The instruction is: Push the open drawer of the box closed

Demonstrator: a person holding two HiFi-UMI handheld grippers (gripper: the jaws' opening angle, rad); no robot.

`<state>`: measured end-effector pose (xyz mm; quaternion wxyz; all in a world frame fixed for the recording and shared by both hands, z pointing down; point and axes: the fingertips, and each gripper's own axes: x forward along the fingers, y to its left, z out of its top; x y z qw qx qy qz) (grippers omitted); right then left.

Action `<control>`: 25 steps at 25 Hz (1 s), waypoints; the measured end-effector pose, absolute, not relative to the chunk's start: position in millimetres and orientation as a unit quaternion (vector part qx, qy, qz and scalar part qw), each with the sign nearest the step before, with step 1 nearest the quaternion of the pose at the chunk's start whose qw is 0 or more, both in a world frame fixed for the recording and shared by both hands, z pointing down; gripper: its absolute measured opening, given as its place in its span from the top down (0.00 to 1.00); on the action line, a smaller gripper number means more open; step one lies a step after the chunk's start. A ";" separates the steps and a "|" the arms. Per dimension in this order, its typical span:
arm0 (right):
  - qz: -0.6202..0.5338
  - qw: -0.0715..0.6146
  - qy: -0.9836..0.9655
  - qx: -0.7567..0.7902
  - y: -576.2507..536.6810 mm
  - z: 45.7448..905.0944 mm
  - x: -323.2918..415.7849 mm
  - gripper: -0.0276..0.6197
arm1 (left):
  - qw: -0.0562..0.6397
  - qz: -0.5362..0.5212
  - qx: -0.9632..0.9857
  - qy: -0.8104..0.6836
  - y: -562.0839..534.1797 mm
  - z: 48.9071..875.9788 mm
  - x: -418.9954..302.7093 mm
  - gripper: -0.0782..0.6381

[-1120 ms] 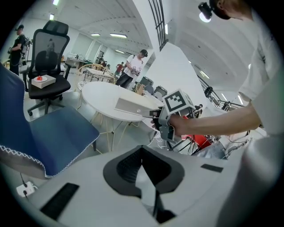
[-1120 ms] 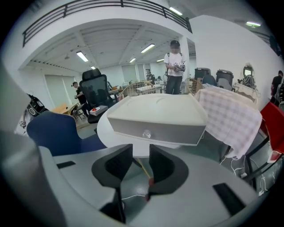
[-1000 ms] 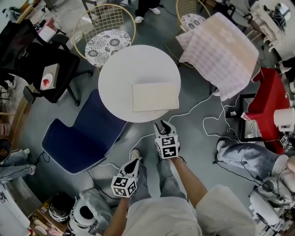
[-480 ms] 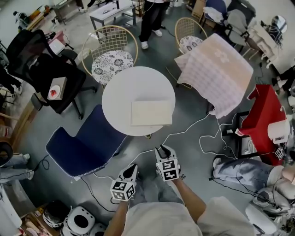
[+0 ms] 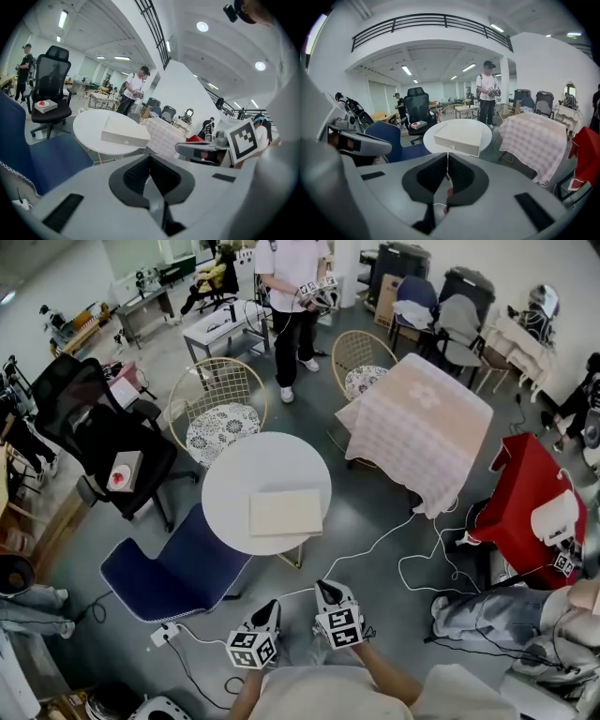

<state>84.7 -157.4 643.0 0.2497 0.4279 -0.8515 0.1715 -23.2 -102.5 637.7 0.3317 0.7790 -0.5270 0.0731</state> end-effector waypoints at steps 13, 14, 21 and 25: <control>0.169 0.206 -0.860 0.435 -118.9 608.6 102.3 0.93 | 0.294 0.068 0.801 -0.516 -87.7 607.0 -2.5 0.87; 0.169 0.206 -0.859 0.437 -114.7 607.0 97.3 0.93 | 0.292 0.067 0.805 -0.513 -84.2 605.3 -4.1 0.87; 0.162 0.203 -0.852 0.455 -77.2 594.5 65.1 0.93 | 0.274 0.070 0.824 -0.491 -46.4 596.5 -23.6 0.87; 0.159 0.199 -0.851 0.460 -46.0 592.7 51.2 0.93 | 0.269 0.068 0.829 -0.486 -22.6 595.1 -42.8 0.87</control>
